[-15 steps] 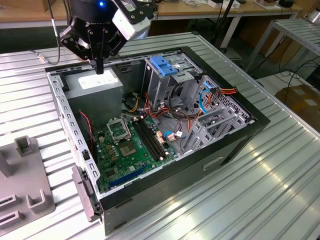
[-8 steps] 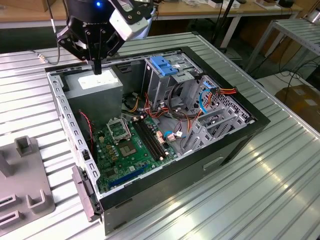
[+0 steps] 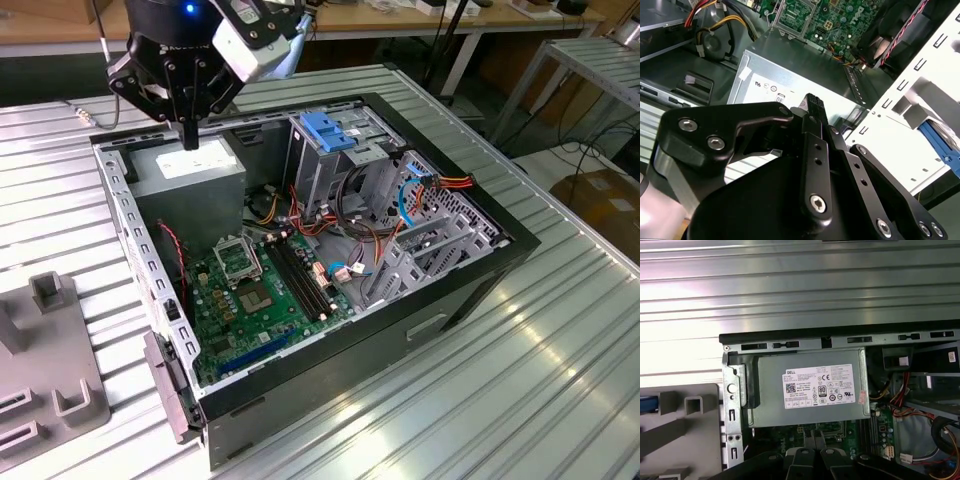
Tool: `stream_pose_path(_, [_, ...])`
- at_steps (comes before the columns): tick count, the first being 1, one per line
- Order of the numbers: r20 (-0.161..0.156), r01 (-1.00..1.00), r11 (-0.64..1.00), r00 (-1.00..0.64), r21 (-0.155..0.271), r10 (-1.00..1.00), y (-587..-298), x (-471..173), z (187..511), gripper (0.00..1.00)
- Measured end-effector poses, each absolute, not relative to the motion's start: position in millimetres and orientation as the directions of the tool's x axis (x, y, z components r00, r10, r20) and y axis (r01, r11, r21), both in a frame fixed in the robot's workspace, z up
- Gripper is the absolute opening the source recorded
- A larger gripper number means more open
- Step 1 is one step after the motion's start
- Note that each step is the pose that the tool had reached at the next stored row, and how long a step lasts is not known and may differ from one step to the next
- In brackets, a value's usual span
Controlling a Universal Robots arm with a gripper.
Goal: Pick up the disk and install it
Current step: 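Reach for the disk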
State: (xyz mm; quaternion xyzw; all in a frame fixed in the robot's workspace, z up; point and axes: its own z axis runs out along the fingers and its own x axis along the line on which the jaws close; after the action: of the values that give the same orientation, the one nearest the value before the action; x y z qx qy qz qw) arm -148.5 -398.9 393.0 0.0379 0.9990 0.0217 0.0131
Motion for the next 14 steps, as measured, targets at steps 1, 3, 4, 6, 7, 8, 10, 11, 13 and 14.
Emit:
stream_pose_path(1, [-0.024,0.075,0.996,-0.997,0.044,0.076,-398.9,-149.0,393.0,0.1])
stream_pose_path(3, [-0.024,0.075,0.996,-0.997,0.044,0.076,-398.9,-150.5,393.0,0.1])
stream_pose_path(4, [-0.025,0.075,0.996,-0.997,0.044,0.076,-398.9,-151.0,392.9,0.1])
stream_pose_path(6, [-0.025,0.075,0.996,-0.997,0.044,0.076,-398.9,-152.3,392.9,0.1])
stream_pose_path(7, [-0.025,0.075,0.996,-0.997,0.044,0.076,-398.9,-152.8,392.9,0.1])
stream_pose_path(8, [-0.024,0.075,0.996,-0.997,0.044,0.076,-398.9,-153.3,393.0,0.1])
stream_pose_path(10, [-0.024,0.075,0.996,-0.997,0.044,0.076,-398.9,-154.5,392.9,0.1])
stream_pose_path(11, [-0.024,0.075,0.996,-0.997,0.044,0.076,-398.9,-155.2,392.9,0.1])
stream_pose_path(13, [-0.024,0.075,0.996,-0.997,0.044,0.076,-398.9,-156.7,392.9,0.1])
stream_pose_path(14, [-0.024,0.075,0.996,-0.997,0.044,0.076,-398.9,-157.9,392.9,0.1])
